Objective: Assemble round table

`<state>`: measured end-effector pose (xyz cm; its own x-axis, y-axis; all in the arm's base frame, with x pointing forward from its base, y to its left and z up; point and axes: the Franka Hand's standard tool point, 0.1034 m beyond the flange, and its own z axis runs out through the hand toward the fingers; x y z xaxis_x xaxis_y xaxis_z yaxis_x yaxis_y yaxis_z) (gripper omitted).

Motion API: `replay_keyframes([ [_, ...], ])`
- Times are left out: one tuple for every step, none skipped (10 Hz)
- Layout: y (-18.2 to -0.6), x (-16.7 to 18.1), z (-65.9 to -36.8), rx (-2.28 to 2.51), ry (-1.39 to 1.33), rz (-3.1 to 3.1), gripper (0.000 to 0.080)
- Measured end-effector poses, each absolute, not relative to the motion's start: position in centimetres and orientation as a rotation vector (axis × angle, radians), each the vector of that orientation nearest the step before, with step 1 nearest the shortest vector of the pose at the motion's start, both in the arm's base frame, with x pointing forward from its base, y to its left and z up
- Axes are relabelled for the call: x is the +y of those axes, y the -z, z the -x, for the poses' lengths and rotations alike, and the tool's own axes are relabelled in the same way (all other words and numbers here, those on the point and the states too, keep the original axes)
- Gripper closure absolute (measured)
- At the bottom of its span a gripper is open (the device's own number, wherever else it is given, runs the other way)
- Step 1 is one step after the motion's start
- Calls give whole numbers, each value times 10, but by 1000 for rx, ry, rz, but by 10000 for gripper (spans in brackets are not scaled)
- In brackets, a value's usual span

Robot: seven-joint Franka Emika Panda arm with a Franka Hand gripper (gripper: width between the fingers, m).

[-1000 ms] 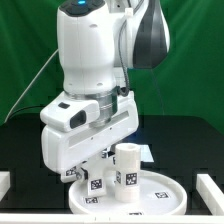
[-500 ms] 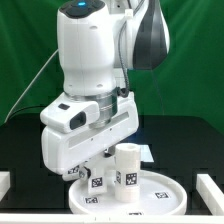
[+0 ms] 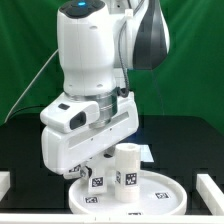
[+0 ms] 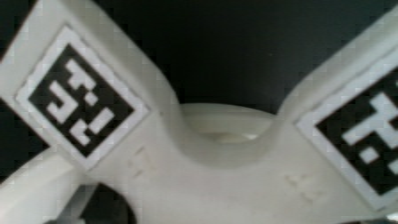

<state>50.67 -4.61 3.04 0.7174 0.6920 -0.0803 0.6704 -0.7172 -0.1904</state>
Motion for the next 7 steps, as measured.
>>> replay_keyframes([
  [-41,-48,-512,-1133,-188,2774,353],
  [-56,-53,-518,-1179,-149,2769,353],
  [-69,-59,-522,-1245,-101,2759,351],
  [-85,-63,-526,-1300,-58,2754,351],
  [-102,-64,-529,-1324,-16,2762,351],
  [-98,-63,-524,-1319,-28,2759,351],
  [-94,-63,-523,-1317,-38,2755,351],
])
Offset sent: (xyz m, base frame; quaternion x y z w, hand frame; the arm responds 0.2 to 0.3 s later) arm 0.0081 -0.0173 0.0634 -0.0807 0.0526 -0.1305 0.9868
